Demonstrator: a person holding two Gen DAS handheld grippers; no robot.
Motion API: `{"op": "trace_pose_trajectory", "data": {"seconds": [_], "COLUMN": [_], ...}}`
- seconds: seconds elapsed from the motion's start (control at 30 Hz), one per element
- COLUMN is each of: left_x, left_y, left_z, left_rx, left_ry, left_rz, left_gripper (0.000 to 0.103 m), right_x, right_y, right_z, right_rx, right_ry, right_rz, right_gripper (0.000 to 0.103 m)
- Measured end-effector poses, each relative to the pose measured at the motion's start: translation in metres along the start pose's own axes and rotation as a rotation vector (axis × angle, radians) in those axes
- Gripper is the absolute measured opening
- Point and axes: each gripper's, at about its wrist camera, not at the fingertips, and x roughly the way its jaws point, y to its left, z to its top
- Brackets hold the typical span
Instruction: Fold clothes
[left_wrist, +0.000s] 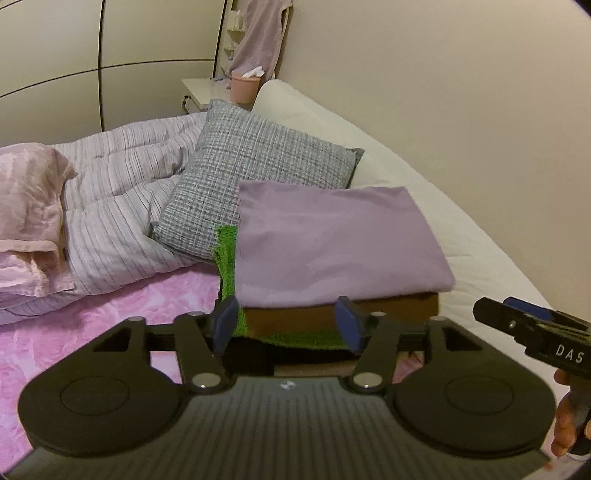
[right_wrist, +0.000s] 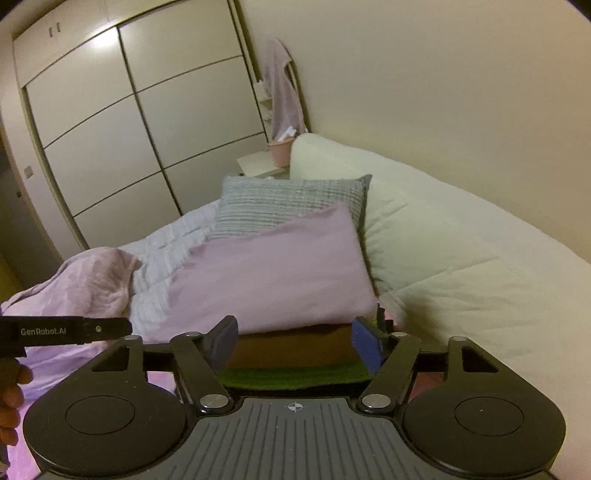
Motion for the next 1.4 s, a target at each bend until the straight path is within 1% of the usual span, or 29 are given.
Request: {"op": "trace_pose_trajectory", "data": {"seconds": [0.03, 0.17, 0.23, 0.33, 0.4, 0.53, 0.7, 0.8, 0.87, 1.0, 1.07, 1.13, 1.23, 1.3, 1.4], "left_x": [-0.006, -0.036, -0.052, -0.078, -0.095, -0.129, -0.169, -0.191, -0.207, -0.232, -0.244, -0.254, -0.264, -0.268, -0.271], "left_y": [-0.001, -0.003, -0.004, -0.006, -0.005, 0.0, 0.002, 0.007, 0.011, 0.018, 0.022, 0.027, 0.03, 0.027, 0.024], "left_z": [-0.002, -0.014, -0.021, -0.035, -0.045, -0.067, -0.098, -0.115, -0.128, -0.151, -0.164, -0.176, -0.19, -0.198, -0.205], "left_rx": [0.002, 0.017, 0.027, 0.049, 0.063, 0.076, 0.139, 0.148, 0.152, 0.152, 0.134, 0.102, 0.075, 0.074, 0.057], "left_ry": [-0.003, -0.009, -0.012, -0.031, -0.039, -0.05, -0.091, -0.101, -0.117, -0.147, -0.156, -0.133, -0.096, -0.055, -0.015], "left_rz": [0.0, -0.007, -0.019, -0.012, -0.002, -0.01, -0.016, -0.022, -0.03, -0.005, -0.003, -0.016, -0.019, 0.007, 0.023], "left_gripper": [0.066, 0.071, 0.079, 0.085, 0.086, 0.091, 0.098, 0.102, 0.102, 0.102, 0.102, 0.102, 0.102, 0.102, 0.102], "right_x": [-0.006, -0.035, -0.05, -0.07, -0.083, -0.108, -0.15, -0.172, -0.182, -0.204, -0.212, -0.22, -0.235, -0.242, -0.248], "right_y": [0.004, 0.02, 0.026, 0.039, 0.048, 0.066, 0.086, 0.101, 0.108, 0.124, 0.129, 0.133, 0.137, 0.138, 0.137], "right_z": [-0.001, -0.011, -0.018, -0.029, -0.036, -0.052, -0.078, -0.094, -0.105, -0.128, -0.14, -0.149, -0.16, -0.164, -0.167], "right_rx": [-0.006, -0.026, -0.027, -0.033, -0.038, -0.053, -0.066, -0.071, -0.081, -0.088, -0.102, -0.1, -0.089, -0.084, -0.073], "right_ry": [-0.001, 0.001, -0.001, 0.003, 0.005, 0.006, -0.046, -0.036, -0.03, -0.027, -0.018, -0.001, 0.028, 0.042, 0.053], "right_rz": [0.0, -0.009, -0.017, -0.018, -0.019, -0.038, -0.035, -0.053, -0.061, -0.105, -0.116, -0.134, -0.138, -0.139, -0.133], "right_gripper": [0.069, 0.072, 0.072, 0.072, 0.072, 0.073, 0.073, 0.073, 0.073, 0.073, 0.073, 0.073, 0.073, 0.073, 0.073]}}
